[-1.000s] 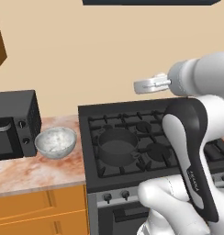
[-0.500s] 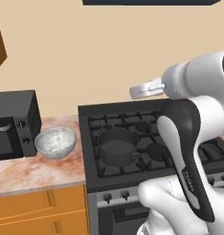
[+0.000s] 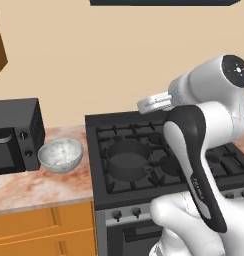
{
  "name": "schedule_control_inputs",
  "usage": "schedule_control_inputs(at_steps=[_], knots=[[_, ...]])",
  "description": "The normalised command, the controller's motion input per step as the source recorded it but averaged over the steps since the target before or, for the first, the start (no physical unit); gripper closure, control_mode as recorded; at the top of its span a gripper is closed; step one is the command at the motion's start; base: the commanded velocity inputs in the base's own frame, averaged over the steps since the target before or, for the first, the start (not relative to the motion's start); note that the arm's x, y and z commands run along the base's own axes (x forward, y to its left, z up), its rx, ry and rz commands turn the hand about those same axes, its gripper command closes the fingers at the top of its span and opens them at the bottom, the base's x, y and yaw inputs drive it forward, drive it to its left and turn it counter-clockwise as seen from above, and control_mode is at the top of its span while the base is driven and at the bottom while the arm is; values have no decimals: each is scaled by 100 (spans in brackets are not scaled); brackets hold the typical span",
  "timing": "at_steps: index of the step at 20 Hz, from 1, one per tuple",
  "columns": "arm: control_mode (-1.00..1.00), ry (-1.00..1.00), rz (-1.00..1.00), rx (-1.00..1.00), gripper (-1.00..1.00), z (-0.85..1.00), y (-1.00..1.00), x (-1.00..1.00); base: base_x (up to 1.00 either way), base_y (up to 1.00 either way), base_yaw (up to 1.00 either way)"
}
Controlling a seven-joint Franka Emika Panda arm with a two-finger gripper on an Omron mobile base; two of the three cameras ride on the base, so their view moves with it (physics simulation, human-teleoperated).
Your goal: Open the cabinet and move the ladle to the pot. Then close the cabinet.
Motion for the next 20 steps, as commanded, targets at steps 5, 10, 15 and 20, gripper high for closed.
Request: schedule_control_inputs(at_steps=[5, 10, 15, 20], knots=[[-100, 8, 0, -5, 100, -34, 0, 30, 0, 0, 0], [-100, 11, 0, -4, 100, -27, 0, 30, 0, 0, 0], [-100, 13, 0, -8, 100, -34, 0, 38, 0, 0, 0], [-100, 10, 0, -9, 100, -39, 0, 27, 0, 0, 0]])
